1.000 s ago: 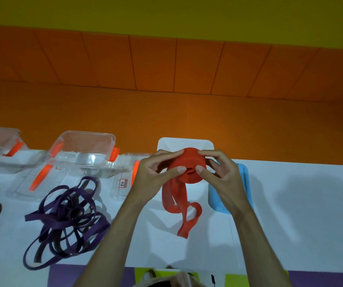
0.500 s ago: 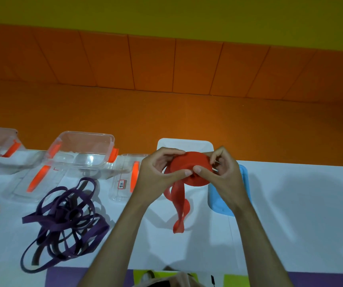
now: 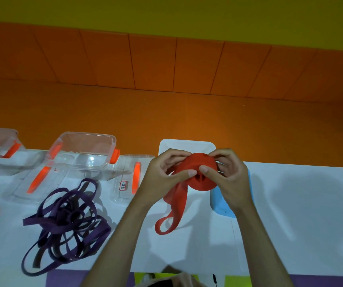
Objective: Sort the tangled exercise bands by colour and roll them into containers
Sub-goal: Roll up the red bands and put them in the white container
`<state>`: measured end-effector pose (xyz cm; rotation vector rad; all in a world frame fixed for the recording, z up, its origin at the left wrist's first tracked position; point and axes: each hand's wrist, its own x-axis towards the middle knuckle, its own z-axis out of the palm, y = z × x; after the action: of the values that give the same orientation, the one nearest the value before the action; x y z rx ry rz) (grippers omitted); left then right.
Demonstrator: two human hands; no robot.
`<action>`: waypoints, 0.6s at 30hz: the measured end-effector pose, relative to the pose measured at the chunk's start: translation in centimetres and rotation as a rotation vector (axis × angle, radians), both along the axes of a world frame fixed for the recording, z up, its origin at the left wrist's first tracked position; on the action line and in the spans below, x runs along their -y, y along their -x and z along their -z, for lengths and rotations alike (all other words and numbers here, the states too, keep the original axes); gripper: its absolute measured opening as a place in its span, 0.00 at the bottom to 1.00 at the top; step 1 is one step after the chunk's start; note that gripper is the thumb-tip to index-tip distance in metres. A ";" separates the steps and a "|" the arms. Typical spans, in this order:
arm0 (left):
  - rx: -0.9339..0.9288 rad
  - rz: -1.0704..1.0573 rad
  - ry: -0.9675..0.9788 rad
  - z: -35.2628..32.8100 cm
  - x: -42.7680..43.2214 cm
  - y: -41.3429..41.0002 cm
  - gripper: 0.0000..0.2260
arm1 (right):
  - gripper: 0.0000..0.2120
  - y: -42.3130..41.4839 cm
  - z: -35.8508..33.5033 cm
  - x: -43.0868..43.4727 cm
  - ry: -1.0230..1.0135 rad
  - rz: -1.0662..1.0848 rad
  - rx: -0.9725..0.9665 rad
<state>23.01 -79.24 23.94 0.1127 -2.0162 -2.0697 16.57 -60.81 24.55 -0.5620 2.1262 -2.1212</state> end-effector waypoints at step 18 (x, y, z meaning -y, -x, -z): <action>-0.049 0.021 -0.022 0.2 2.0 1.0 0.20 | 0.15 0.9 1.3 2.1 0.065 -0.014 0.062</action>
<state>21.98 -81.27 23.79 0.0452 -1.9749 -2.0868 15.65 -62.94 23.27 -0.5080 2.0222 -2.1773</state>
